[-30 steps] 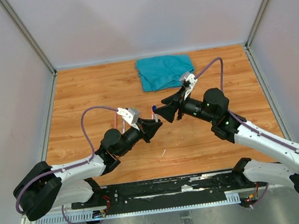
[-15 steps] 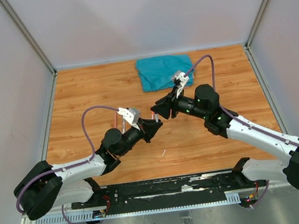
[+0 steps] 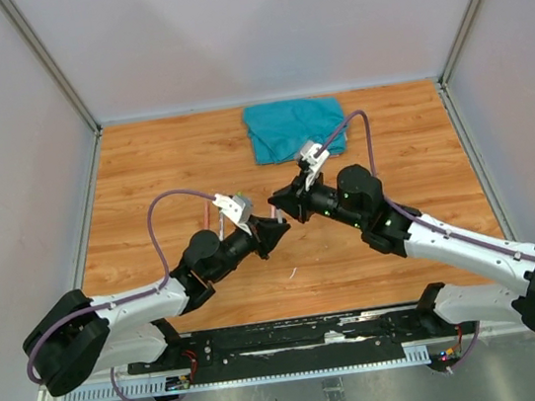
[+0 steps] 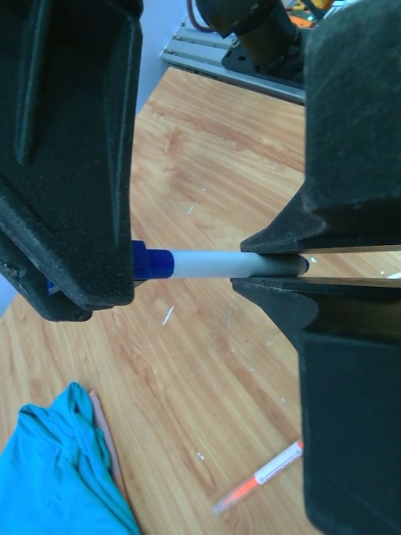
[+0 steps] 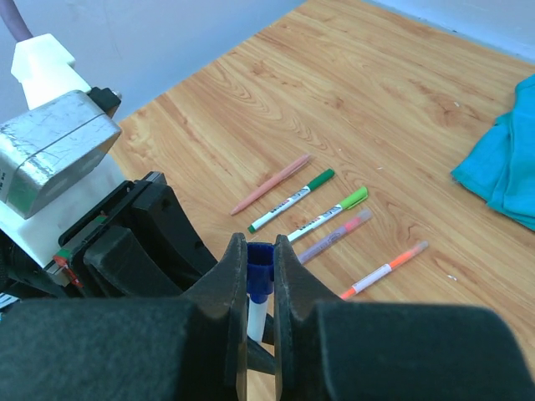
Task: Insert the pens into the pen caps
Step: Press the pen cap onto the pen.
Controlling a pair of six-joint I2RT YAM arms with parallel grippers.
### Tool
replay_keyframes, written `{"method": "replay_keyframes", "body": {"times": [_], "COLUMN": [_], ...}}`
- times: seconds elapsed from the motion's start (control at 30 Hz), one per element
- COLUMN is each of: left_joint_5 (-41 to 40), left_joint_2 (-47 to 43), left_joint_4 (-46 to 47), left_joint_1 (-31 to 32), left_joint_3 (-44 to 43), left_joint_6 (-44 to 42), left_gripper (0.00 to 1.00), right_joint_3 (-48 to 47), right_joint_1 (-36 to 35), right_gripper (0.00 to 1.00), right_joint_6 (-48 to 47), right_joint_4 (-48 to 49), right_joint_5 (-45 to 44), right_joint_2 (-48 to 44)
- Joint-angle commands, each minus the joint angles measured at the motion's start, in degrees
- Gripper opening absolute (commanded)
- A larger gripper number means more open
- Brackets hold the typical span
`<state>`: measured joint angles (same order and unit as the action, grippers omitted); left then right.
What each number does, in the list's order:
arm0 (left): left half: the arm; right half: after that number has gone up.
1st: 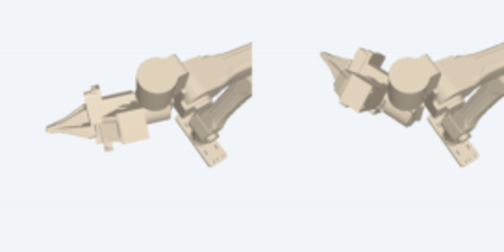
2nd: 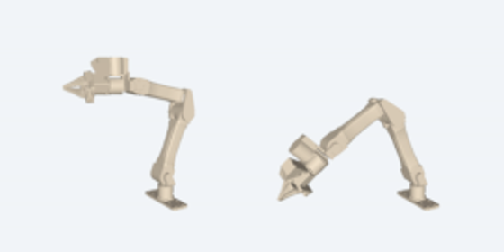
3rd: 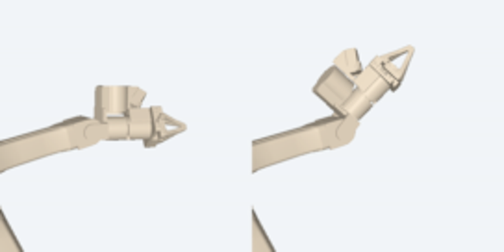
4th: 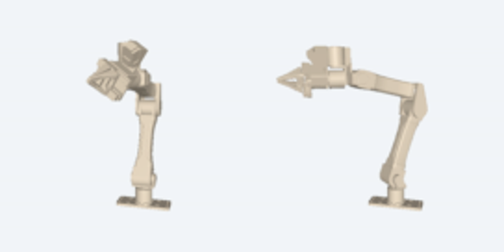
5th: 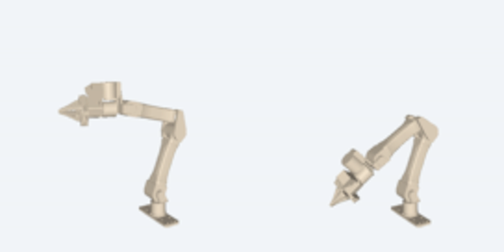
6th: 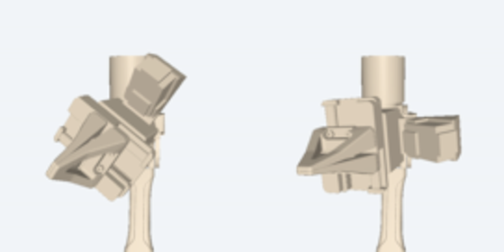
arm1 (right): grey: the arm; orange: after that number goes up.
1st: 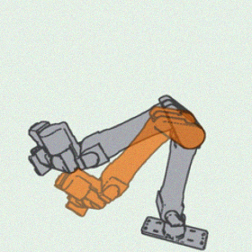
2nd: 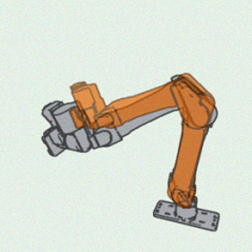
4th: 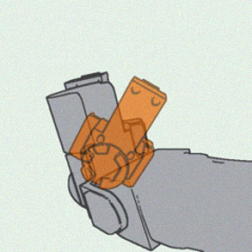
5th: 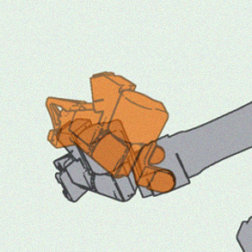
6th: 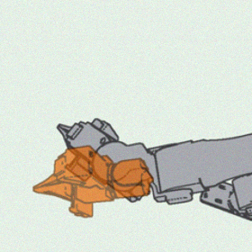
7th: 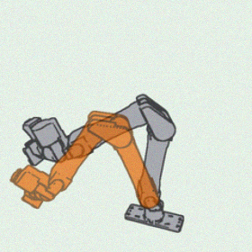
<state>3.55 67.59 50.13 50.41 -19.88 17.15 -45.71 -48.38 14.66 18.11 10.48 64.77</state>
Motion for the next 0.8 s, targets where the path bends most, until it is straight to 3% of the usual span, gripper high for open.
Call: {"method": "replay_keyframes", "body": {"times": [0.0,0.13,0.37,0.6,0.77], "left_joint_5": [-1.52,-2.75,-3.36,-3.81,-3.88], "left_joint_2": [-4.0,-5.48,-7.17,-10.04,-10.33], "left_joint_4": [4.3,4.03,4.18,3.61,3.65], "left_joint_1": [-0.06,-0.07,-0.05,-0.06,-0.1], "left_joint_3": [-0.35,0.31,0.93,1.42,1.59], "left_joint_6": [-0.86,-1.41,-1.27,-1.19,-1.07], "left_gripper": [0.01,0.01,0.01,0.0,0.01], "right_joint_3": [3.37,6.09,13.46,11.63,12.04], "right_joint_1": [-6.87,-8.04,-8.2,-14.14,-14.92], "right_gripper": [0.0,0.0,0.01,0.0,0.0], "right_joint_6": [-4.92,0.01,13.49,13.65,15.62], "right_joint_4": [-8.5,-9.91,-1.87,-11.44,-13.07], "right_joint_5": [-9.3,-8.63,-2.96,-13.67,-17.68], "right_joint_2": [1.03,3.5,6.22,9.18,8.58]}}
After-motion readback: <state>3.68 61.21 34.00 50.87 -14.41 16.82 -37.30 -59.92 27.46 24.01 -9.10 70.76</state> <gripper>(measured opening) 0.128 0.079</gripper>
